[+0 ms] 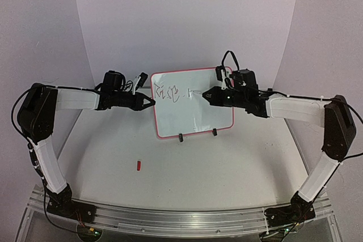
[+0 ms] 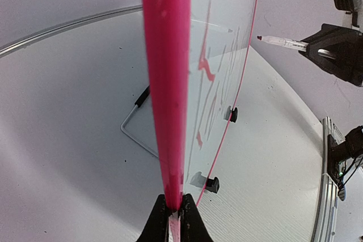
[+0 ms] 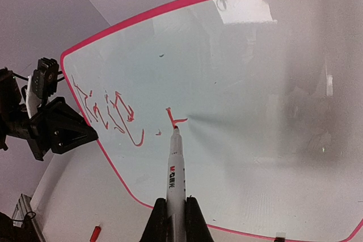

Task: Write a sentence on the whiteboard

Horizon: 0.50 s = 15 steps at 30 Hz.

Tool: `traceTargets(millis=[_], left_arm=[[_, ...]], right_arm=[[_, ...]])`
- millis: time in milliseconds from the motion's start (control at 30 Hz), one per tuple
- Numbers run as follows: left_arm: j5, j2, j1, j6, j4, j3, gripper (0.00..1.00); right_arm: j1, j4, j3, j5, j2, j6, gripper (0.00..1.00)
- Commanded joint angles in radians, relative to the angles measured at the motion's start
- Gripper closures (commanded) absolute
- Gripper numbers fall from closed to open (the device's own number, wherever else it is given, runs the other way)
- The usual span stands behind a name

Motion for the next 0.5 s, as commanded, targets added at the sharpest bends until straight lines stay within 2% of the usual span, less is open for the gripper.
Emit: traceTargets(millis=[0,467], left_arm=[[-0.051,-0.014,-0.009,0.027,-0.040,0.032,1.00],[-0.054,-0.012,-0.010,0.029,-0.037,0.028,1.00]], right_arm=[[-0.005,0.018,0.031,0.010,0.027,-0.005,1.00],[-0.019,-0.005,0.038,0.065,0.042,-0.001,1.00]])
